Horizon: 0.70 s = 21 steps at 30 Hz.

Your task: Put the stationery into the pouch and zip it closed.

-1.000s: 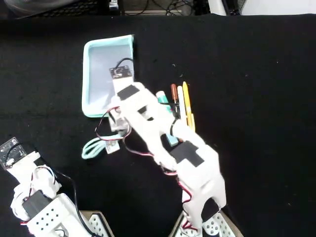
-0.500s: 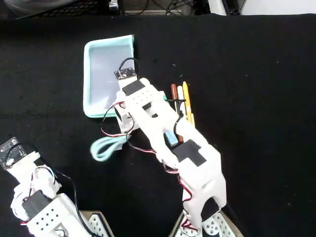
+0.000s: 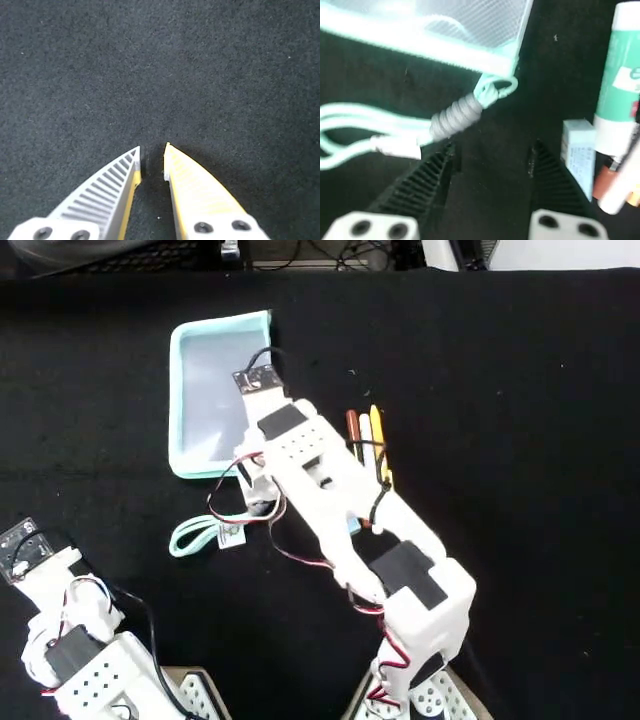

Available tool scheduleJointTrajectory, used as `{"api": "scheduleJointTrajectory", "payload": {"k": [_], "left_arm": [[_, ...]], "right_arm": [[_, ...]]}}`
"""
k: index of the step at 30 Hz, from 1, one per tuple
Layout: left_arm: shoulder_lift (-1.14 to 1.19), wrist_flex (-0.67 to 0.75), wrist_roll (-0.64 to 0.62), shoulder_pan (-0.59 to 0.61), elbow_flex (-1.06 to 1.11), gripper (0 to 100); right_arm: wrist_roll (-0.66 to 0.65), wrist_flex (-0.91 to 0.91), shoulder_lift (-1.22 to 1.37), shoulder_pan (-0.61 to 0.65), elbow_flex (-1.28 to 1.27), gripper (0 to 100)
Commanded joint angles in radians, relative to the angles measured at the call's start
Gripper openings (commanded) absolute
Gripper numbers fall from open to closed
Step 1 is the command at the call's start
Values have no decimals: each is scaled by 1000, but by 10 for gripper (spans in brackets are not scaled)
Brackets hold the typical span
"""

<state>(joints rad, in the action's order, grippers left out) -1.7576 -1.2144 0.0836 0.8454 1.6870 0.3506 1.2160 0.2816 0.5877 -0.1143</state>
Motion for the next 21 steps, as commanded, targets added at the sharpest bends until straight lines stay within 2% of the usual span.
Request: {"api": "scheduleJointTrajectory", "payload": {"k": [1,6,13,21], "left_arm": [[-8,11,3,5,13,95],[-8,11,3,5,13,95],[-8,11,3,5,13,95],[-8,11,3,5,13,95]], "right_arm": [[135,-152,-18,26,-51,230],[166,-209,38,71,-56,230],[169,-224,133,64,-2,231],[158,-12,222,18,113,227]]}}
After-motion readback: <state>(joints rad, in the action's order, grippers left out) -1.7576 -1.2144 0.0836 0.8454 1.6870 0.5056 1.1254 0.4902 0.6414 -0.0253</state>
